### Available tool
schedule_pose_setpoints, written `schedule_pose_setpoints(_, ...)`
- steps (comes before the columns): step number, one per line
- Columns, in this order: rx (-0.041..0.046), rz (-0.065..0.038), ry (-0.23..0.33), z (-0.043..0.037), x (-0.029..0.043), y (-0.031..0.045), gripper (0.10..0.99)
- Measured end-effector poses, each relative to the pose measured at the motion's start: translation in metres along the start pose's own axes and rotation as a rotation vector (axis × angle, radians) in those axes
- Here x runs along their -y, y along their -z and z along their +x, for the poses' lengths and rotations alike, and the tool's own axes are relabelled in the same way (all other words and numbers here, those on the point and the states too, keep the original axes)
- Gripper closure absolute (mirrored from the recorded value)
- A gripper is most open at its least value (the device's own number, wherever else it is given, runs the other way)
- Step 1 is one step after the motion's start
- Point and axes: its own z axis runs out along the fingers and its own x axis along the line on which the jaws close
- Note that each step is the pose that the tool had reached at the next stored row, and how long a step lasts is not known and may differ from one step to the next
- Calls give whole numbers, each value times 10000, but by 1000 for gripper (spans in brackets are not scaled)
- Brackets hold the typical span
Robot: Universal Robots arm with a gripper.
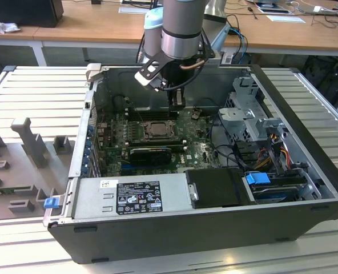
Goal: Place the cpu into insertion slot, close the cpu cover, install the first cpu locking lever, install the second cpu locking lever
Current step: 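Close the cpu cover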
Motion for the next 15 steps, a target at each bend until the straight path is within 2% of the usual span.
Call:
schedule_pose_setpoints(10, -2, 0, 0, 1, 46, -2, 980)
schedule_pose_setpoints(15, -3, -1, -1, 1, 144, -44, 980)
